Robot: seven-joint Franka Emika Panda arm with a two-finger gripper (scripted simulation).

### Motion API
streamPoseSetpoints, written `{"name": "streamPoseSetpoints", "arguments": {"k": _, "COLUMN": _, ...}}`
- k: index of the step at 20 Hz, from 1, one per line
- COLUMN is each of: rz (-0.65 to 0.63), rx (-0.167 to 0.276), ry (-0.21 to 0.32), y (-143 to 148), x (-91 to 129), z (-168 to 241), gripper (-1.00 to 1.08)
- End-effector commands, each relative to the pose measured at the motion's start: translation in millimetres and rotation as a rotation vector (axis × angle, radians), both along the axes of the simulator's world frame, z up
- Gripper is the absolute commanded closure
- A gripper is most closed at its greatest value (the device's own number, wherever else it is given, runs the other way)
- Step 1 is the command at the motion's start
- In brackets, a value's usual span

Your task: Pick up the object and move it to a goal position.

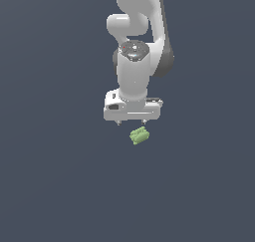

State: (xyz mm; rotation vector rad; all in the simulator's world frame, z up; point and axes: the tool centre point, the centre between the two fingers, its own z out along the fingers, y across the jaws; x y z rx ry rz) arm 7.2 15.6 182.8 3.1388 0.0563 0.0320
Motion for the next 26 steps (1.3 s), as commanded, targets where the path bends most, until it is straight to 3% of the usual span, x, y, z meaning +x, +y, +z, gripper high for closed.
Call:
{"name": "streamPoseSetpoints", "arguments": {"k": 1, "rz": 0.000, "rx": 0.000, "ry": 0.000, "y": 0.0, "x": 0.0, "z": 0.0, "gripper": -0.92}}
{"name": "streamPoseSetpoints", "arguments": {"k": 11, "rz": -0.010, "rx": -0.002, "ry": 0.013, "y": -24.7, "x": -2.1, "z": -5.1, "gripper": -0.92}}
{"name": "streamPoseSetpoints", "arguments": {"k": 18, "rz": -0.026, "rx": -0.001, "ry": 0.012, "y": -22.2, "x": -2.2, "z": -6.3, "gripper": -0.92}}
{"name": "streamPoseSetpoints", "arguments": {"k": 26, "rz": -0.125, "rx": 0.005, "ry": 0.015, "y": -15.0, "x": -3.9, "z": -14.9, "gripper": -0.92}}
